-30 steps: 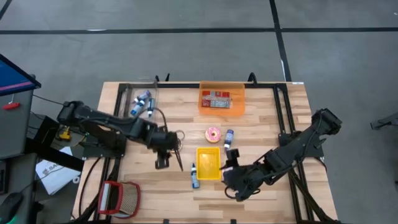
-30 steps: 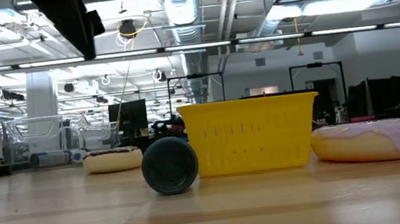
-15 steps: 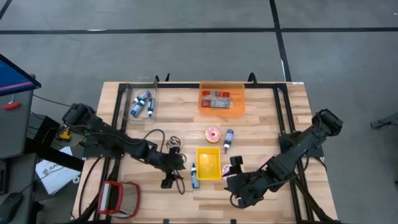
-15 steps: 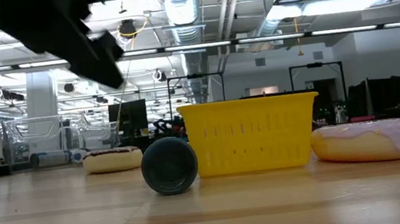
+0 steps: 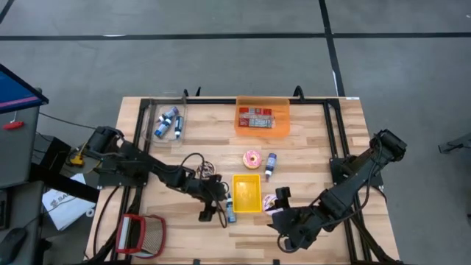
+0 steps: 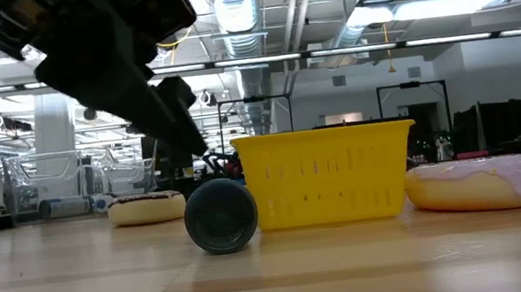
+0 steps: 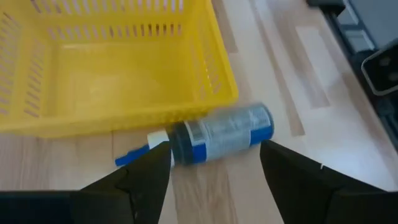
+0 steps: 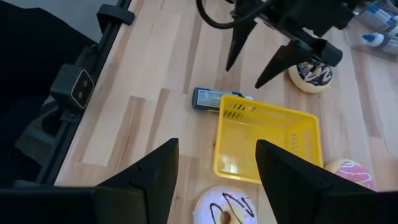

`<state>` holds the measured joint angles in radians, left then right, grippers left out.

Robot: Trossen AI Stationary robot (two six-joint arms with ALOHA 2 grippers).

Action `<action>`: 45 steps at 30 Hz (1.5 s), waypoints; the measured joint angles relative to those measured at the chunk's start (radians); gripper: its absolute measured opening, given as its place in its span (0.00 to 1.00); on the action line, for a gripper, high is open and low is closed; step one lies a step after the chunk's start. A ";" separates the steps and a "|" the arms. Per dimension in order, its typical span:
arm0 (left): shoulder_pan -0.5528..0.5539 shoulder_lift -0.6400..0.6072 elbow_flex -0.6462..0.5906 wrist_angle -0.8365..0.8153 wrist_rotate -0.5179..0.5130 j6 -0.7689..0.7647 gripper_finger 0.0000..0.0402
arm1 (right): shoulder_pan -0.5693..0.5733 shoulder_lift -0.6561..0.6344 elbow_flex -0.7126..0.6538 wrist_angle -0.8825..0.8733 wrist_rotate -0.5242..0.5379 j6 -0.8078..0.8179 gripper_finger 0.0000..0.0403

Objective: Pick & Place Food Item
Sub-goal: Put the blue food coloring bottle into the transparent bin

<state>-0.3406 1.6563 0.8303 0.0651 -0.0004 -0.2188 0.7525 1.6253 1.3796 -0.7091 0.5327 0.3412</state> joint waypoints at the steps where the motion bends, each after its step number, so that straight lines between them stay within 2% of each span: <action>1: 0.004 0.003 0.000 0.010 0.004 0.000 0.61 | 0.000 0.000 0.000 -0.001 0.000 0.000 0.51; 7: 0.024 0.026 0.001 0.032 0.060 -0.015 0.60 | 0.000 0.000 0.000 -0.002 0.000 0.000 0.51; 13: 0.025 0.085 0.000 0.082 0.070 -0.005 0.60 | 0.000 0.000 0.000 -0.004 0.000 0.000 0.51; 23: 0.030 0.094 0.000 0.139 0.079 0.010 0.60 | 0.000 0.000 0.000 -0.008 0.000 0.000 0.51; 31: 0.034 0.152 0.002 0.200 0.098 0.012 0.60 | 0.000 0.000 0.000 -0.012 0.000 0.003 0.51; 45: -0.021 0.138 0.000 0.085 0.112 -0.047 0.60 | 0.000 0.000 0.001 -0.024 0.000 0.011 0.51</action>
<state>-0.3617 1.7939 0.8307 0.1497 0.1120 -0.2661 0.7525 1.6249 1.3804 -0.7334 0.5331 0.3519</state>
